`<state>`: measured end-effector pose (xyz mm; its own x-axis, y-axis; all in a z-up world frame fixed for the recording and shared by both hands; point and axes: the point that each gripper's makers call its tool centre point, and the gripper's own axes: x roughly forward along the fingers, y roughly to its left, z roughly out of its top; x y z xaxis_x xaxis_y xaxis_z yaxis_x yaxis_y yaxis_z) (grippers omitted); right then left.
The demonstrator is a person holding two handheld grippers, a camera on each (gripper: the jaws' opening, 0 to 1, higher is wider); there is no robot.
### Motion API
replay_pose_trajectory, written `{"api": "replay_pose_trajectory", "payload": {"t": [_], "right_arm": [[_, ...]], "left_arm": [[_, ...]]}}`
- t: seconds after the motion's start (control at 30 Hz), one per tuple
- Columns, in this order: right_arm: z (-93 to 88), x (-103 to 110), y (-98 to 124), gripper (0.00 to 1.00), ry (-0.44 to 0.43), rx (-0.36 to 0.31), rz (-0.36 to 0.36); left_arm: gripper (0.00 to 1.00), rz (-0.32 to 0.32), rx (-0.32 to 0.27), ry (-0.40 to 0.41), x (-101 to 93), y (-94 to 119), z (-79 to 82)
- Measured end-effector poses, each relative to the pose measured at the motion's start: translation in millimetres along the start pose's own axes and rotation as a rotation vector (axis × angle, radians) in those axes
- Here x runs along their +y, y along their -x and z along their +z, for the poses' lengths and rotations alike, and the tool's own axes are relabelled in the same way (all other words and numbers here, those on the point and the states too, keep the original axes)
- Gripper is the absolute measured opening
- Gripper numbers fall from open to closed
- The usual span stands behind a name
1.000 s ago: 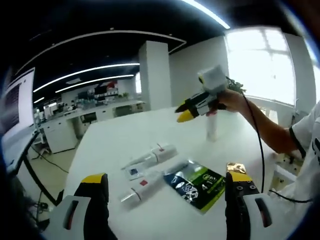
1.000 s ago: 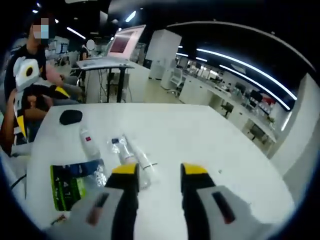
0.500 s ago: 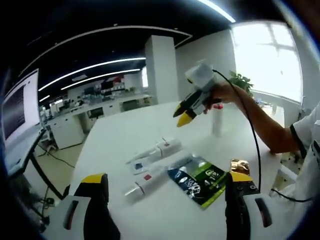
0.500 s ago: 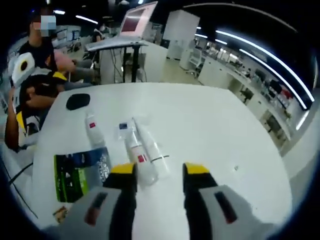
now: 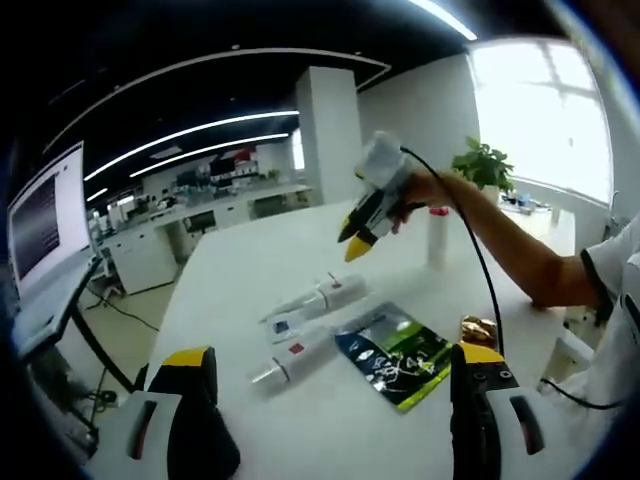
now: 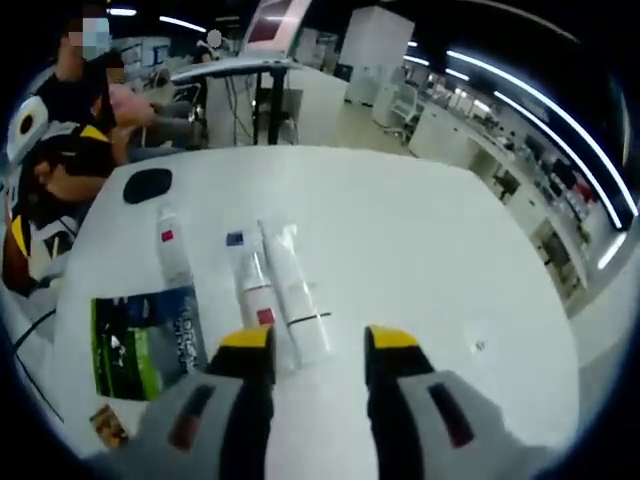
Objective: Arrange the skincare products in the storage area until every visible bottle or jar stands upright without overlapping.
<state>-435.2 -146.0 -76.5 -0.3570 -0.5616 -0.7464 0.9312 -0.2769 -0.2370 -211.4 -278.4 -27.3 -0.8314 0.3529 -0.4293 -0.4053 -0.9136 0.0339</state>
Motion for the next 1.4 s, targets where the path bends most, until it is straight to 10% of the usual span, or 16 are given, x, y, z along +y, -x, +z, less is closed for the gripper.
{"api": "replay_pose_trajectory", "payload": {"t": [1.4], "right_arm": [[-5.3,-2,-45,0.29,0.063,0.010,-0.006]], "left_arm": [[0.99,0.032,0.037,0.022,-4.2,9,-19.4]]}}
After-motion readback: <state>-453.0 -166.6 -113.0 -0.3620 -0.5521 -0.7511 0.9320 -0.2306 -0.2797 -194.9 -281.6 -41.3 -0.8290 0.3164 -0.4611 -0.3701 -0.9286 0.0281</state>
